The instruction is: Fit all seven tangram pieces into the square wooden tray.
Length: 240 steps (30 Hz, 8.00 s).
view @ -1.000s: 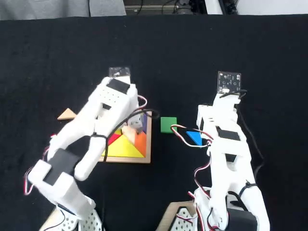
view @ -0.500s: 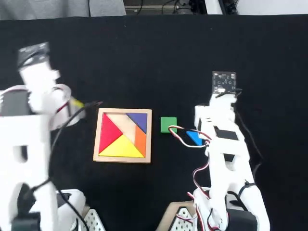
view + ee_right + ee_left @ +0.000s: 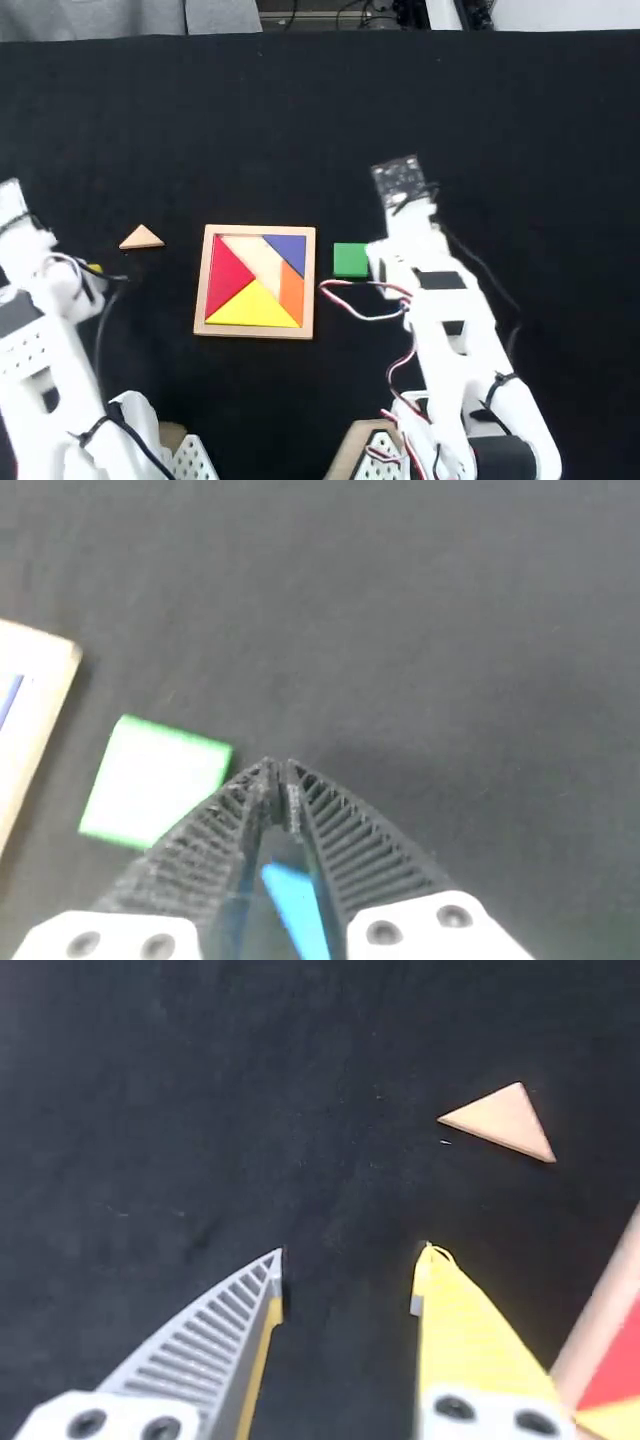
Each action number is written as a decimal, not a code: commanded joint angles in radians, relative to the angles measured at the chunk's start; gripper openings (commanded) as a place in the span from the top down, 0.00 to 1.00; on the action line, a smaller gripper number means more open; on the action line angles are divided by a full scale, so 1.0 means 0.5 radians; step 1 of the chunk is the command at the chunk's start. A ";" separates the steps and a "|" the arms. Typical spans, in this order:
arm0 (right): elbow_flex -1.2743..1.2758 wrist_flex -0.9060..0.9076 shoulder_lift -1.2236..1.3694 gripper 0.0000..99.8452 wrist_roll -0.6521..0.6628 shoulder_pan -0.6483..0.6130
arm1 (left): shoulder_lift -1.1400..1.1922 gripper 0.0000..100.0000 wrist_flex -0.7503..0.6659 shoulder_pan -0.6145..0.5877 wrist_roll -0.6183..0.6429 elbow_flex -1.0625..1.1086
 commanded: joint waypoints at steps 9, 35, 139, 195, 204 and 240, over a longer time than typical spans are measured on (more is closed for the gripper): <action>-0.634 0.681 -0.060 0.99 0.046 -0.061 | -0.055 0.78 -0.445 -0.005 0.307 0.413; -0.735 1.396 0.173 0.71 2.031 0.138 | -0.052 0.78 -0.611 -0.005 0.298 0.523; -1.263 1.697 0.707 0.66 2.427 -0.061 | -0.071 0.78 -0.614 0.072 0.187 0.575; -1.278 1.393 1.250 0.82 2.440 0.049 | -0.071 0.78 -0.614 0.075 0.187 0.575; -1.386 1.565 0.824 0.82 2.163 0.043 | -0.071 0.78 -0.614 0.075 0.187 0.575; -1.272 1.323 1.324 0.87 2.179 -0.061 | -0.071 0.78 -0.614 0.075 0.187 0.575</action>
